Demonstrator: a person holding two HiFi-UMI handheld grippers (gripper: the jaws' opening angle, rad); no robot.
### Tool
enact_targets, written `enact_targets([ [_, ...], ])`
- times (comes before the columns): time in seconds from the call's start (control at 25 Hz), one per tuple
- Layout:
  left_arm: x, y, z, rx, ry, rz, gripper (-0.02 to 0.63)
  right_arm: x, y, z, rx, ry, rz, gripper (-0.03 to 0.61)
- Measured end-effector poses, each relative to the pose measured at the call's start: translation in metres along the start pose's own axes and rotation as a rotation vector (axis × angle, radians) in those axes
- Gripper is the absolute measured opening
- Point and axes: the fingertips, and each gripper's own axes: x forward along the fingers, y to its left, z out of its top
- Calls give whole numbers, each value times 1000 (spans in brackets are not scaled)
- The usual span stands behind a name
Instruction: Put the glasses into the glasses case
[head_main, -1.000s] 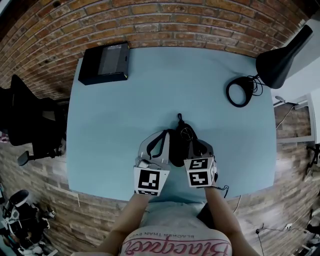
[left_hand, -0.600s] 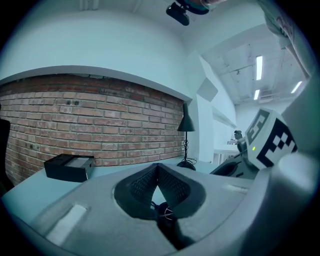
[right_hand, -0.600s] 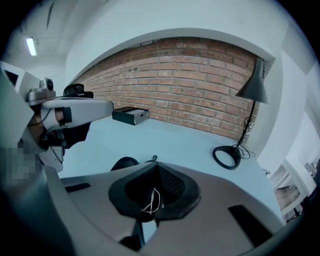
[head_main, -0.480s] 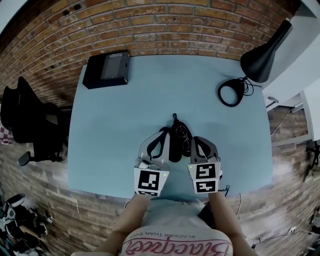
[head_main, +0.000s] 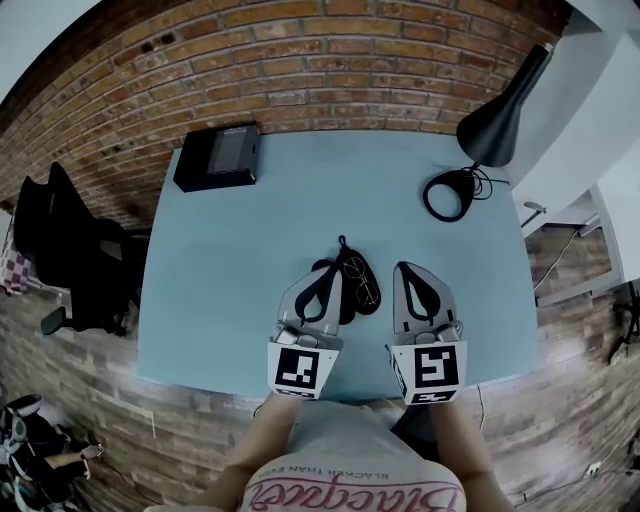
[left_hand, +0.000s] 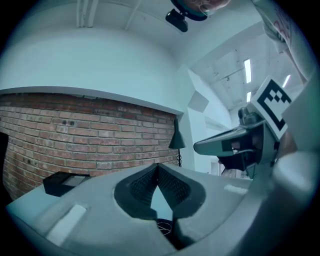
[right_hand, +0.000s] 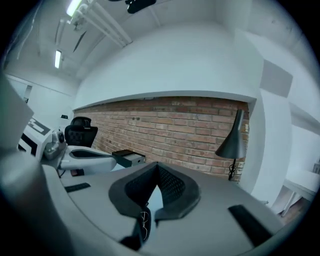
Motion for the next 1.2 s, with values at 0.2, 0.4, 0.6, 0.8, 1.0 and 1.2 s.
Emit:
enact_targets([
  [0.2, -8, -8, 18, 24, -42, 1, 3, -26, -3, 12, 75, -46, -5, 6],
  [0.4, -14, -14, 37, 56, -77, -3, 3, -35, 5, 14, 48, -70, 25, 6],
  [0.6, -19, -16, 50, 77, -99, -8, 3, -36, 11, 21, 50, -99, 34, 6],
  [0.8, -21, -19, 59, 89, -122, -13, 3, -36, 15, 27, 39, -127, 46, 6],
  [1.0, -24, -21, 69, 106, -150, -28, 3, -36, 19, 34, 25, -149, 59, 6],
  [1.2, -30, -22, 74, 112, -167, -36, 3, -38, 22, 30, 35, -142, 70, 6],
])
